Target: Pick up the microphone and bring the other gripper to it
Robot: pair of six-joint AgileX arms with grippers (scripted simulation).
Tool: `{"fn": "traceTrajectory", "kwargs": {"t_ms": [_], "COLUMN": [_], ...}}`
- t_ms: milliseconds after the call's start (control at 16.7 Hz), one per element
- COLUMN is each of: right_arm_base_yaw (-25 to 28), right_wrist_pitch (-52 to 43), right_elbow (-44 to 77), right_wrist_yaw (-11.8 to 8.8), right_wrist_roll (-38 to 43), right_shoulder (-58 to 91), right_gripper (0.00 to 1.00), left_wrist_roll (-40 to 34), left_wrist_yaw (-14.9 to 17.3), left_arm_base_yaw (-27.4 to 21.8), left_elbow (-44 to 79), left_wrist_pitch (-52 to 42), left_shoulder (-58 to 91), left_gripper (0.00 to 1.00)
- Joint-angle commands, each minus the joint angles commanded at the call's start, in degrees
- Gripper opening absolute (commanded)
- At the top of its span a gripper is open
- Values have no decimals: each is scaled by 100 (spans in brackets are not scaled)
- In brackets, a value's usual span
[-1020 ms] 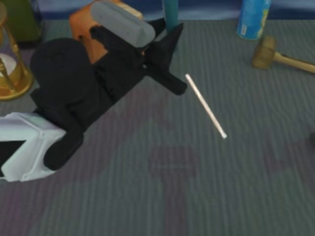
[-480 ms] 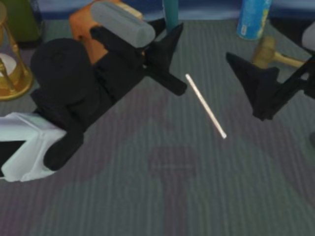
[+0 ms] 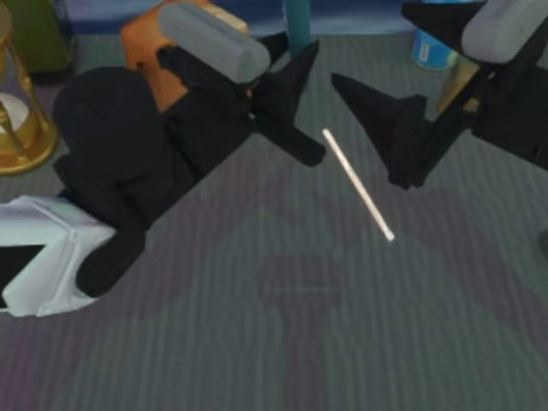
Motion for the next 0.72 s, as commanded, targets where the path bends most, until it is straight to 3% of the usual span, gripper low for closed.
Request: {"fn": "traceTrajectory", "kwargs": {"t_ms": [300,720], "right_arm_base_yaw": [61,526], "right_wrist_pitch": [45,386], "right_elbow": [193,1573], "right_wrist_yaw": [73,558], "right_wrist_roll": [6,21], "right_shoulder": [210,1989], "right_gripper": [100,100], "left_wrist_roll": [0,0], "left_wrist_yaw": [0,0], "left_arm_base_yaw": [0,0], "left_elbow": [0,0], "left_wrist_pitch": [0,0], "left_shoulder": [0,0], "left_gripper": [0,0]}}
